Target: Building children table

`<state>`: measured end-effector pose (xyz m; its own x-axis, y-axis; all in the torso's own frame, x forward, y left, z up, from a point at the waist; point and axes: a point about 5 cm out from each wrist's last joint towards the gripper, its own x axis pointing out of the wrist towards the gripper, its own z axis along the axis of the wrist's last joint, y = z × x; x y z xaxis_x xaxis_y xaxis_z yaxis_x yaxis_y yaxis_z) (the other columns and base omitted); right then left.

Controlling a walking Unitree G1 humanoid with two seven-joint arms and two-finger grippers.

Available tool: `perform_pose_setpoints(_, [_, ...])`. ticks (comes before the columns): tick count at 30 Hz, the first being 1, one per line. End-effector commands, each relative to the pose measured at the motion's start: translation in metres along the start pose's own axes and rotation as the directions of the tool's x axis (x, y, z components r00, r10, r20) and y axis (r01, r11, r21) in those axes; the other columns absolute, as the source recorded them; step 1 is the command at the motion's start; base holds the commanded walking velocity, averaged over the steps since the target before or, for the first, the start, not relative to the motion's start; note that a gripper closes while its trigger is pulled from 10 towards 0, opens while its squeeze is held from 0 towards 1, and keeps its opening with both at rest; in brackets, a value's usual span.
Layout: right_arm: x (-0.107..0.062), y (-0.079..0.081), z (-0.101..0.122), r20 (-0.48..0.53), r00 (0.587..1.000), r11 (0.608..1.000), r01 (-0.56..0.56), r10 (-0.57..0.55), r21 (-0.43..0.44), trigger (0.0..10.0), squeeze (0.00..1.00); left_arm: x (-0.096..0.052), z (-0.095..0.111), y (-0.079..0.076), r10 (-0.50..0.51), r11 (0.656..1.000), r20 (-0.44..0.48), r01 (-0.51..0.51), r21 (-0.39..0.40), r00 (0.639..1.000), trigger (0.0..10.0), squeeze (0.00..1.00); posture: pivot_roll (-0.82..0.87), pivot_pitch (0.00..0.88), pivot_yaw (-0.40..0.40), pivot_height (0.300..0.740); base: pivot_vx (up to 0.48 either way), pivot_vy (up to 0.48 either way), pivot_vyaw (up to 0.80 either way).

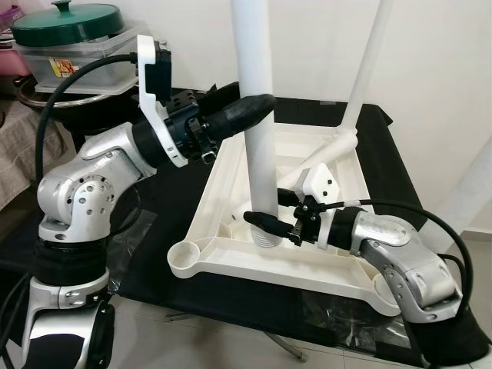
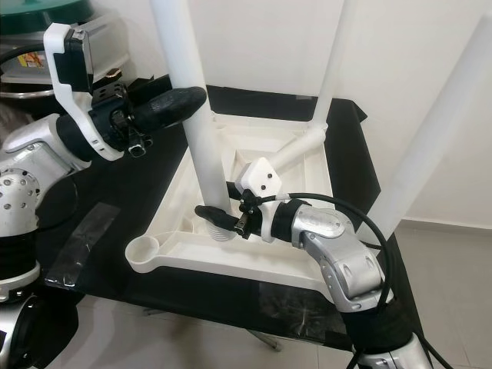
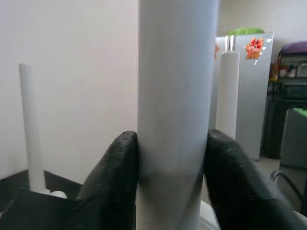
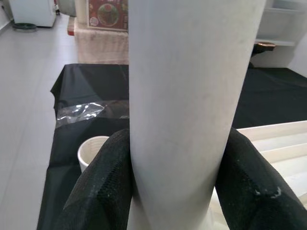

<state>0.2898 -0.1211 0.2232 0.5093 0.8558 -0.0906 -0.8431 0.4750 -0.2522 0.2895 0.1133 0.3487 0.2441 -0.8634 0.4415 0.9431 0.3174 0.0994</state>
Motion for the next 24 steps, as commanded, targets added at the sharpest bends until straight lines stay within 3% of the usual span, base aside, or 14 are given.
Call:
perform_pose_setpoints(1, [0.007,0.006,0.001,-0.002,0.999,0.999,-0.037,0.037,-0.022,0.0,0.00,0.007,-0.003,-0.010,-0.060,0.998,0.005,0.060,-0.018,0.998,10.0,1.00,-0.02,0.057,-0.016,0.740,0.000,0.000,0.00])
perform_pose_setpoints(6, [0.007,0.007,0.001,-0.005,0.999,0.999,-0.044,0.043,-0.023,0.0,0.00,0.009,-0.004,-0.008,-0.024,0.999,0.004,0.024,-0.023,1.000,10.0,1.00,-0.02,0.061,-0.016,0.740,0.000,0.000,0.00])
perform_pose_setpoints(7, [0.006,0.007,0.001,-0.007,0.999,0.999,-0.049,0.049,-0.024,0.0,0.00,0.011,-0.004,-0.008,-0.045,0.999,-0.008,0.044,-0.027,0.999,10.0,0.00,-0.02,0.063,-0.015,0.740,0.000,0.000,0.00])
perform_pose_setpoints(11, [0.005,0.008,0.000,-0.011,0.999,0.998,-0.050,0.050,-0.026,0.0,0.00,0.011,-0.004,-0.008,-0.056,0.998,-0.019,0.056,-0.030,0.998,10.0,0.00,-0.03,0.063,-0.013,0.740,0.000,0.000,0.00])
perform_pose_setpoints(12, [0.005,0.007,0.000,-0.013,0.999,0.998,-0.049,0.049,-0.027,0.0,0.00,0.010,-0.004,-0.007,-0.057,0.998,-0.024,0.056,-0.029,0.998,4.5,0.00,-0.03,0.063,-0.013,0.740,0.000,0.000,0.00])
perform_pose_setpoints(13, [0.005,0.007,0.000,-0.013,0.999,0.998,-0.049,0.049,-0.027,0.0,0.00,0.010,-0.004,-0.007,-0.057,0.998,-0.024,0.056,-0.029,0.998,4.5,0.00,-0.03,0.063,-0.013,0.740,0.000,0.000,0.00])
perform_pose_setpoints(14, [0.004,0.007,0.000,-0.015,0.999,0.998,-0.048,0.047,-0.027,0.0,0.00,0.010,-0.004,-0.006,-0.057,0.998,-0.030,0.056,-0.033,0.998,0.0,0.00,-0.03,0.063,-0.012,0.740,0.000,0.000,0.00])
perform_pose_setpoints(24, [0.001,0.005,0.000,-0.026,0.999,0.998,-0.045,0.044,-0.032,0.0,0.00,0.001,-0.004,-0.003,-0.084,0.996,-0.117,0.084,-0.011,0.990,0.0,0.00,-0.03,0.067,-0.015,0.740,0.000,0.000,0.00])
